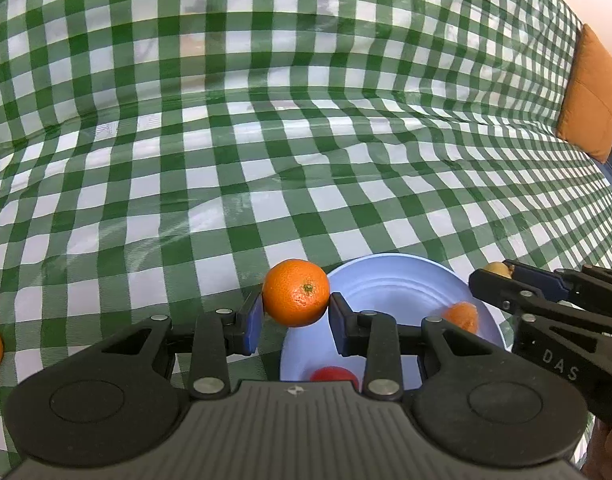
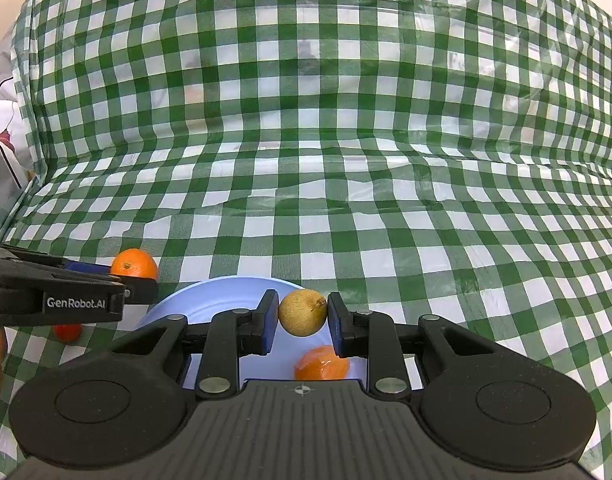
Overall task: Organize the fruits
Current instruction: 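Carry both fruits over the plate and open both grippers to drop them, then move both grippers to the remaining red tomato and orange mandarin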
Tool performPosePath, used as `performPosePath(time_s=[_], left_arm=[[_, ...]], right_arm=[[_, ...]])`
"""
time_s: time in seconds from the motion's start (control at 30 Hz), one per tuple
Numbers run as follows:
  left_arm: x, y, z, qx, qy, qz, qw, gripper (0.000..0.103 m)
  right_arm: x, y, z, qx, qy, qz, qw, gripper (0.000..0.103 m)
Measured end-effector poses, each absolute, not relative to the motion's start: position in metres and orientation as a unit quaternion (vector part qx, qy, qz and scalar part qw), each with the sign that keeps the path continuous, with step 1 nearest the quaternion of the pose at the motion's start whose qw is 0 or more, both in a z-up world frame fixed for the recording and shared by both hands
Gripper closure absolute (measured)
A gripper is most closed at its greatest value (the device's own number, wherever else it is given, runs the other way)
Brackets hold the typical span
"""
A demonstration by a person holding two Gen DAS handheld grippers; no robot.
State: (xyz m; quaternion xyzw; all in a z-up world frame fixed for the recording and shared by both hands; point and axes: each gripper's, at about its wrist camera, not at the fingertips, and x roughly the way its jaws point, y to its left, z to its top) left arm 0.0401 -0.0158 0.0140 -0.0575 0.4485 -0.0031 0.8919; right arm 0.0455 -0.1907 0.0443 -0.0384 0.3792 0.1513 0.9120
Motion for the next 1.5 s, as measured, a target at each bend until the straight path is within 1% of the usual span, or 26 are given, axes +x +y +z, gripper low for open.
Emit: performPosePath(time_s=[0.53, 0.57, 0.6, 0.63, 0.67, 1.1, 1.5], left_arm=[[0.045, -0.027, 0.013, -0.047, 0.442, -0.038, 0.895, 0.064], [0.045, -0.028, 0.014, -0.049, 0.438, -0.042, 0.897, 0.061], [0.044, -0.029, 0.015, -0.052, 0.435, -0.047, 0.898, 0.059], [0.044, -0.029, 0.015, -0.055, 0.434, -0.052, 0.898, 0.059], [0.044, -0.029, 0.016, -0.056, 0.433, -0.053, 0.898, 0.059], [0.039, -0.011, 0.019, -0.061, 0.434, -0.031, 0.898, 0.059], [0.03, 0.035, 0.03, -0.075, 0.431, 0.013, 0.899, 0.061]], right_arm=[[0.045, -0.192, 0.04, -0.038, 0.387, 0.159, 0.908, 0.075], [0.045, -0.191, 0.04, -0.039, 0.388, 0.159, 0.907, 0.073], [0.045, -0.191, 0.039, -0.043, 0.389, 0.157, 0.907, 0.062], [0.045, -0.191, 0.039, -0.045, 0.388, 0.156, 0.907, 0.053], [0.045, -0.191, 0.039, -0.047, 0.388, 0.153, 0.907, 0.051], [0.048, -0.177, 0.041, -0.047, 0.393, 0.147, 0.907, 0.05], [0.048, -0.133, 0.042, -0.046, 0.391, 0.176, 0.902, 0.05]])
